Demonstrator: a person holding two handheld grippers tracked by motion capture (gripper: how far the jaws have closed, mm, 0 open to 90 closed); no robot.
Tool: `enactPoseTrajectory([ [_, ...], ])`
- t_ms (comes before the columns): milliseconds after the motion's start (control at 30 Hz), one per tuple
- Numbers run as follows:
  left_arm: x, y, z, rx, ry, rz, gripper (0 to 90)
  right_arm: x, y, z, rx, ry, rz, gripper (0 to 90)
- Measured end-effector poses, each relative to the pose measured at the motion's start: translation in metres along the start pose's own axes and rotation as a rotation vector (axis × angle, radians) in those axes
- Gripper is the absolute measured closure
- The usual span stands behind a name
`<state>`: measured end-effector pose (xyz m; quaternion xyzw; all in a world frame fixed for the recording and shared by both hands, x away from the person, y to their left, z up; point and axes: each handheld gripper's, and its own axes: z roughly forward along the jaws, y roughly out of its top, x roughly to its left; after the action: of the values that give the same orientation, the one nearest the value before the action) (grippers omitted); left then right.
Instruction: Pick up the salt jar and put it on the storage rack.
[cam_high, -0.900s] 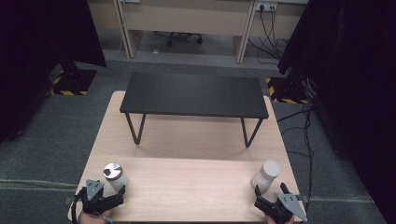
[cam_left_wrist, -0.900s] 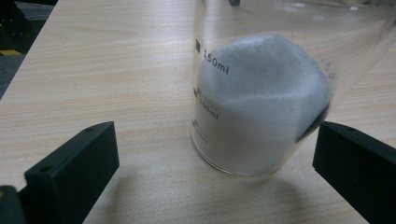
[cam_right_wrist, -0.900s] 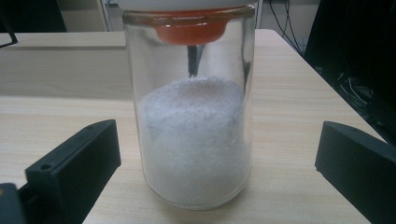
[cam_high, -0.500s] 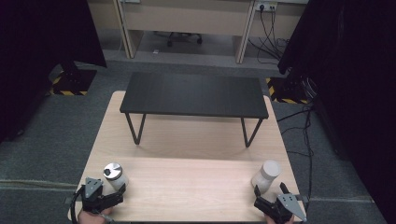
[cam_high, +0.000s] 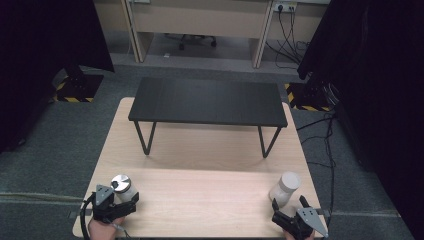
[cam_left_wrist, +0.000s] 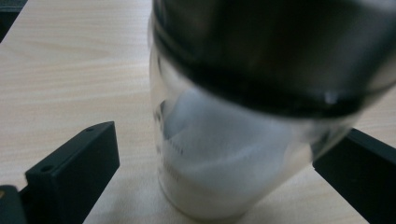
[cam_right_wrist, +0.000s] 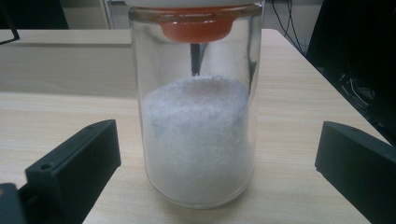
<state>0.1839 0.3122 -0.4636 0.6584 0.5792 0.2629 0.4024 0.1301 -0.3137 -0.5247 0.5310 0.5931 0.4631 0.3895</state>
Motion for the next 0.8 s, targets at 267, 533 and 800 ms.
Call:
enactPoseTrajectory([
  [267,-0.002,0.014,0.006,0.019,0.008,0.015,2.6,0.0,0.0,0.0,-0.001,0.004,-0.006,0.3],
  [533,0.007,0.015,0.006,0.024,-0.047,-0.033,10.2,0.0,0.0,0.0,0.002,0.008,-0.021,0.2],
  [800,0.0,0.015,0.006,0.032,-0.013,0.021,24.7,-0.001,0.0,0.0,0.002,0.013,-0.032,0.3],
])
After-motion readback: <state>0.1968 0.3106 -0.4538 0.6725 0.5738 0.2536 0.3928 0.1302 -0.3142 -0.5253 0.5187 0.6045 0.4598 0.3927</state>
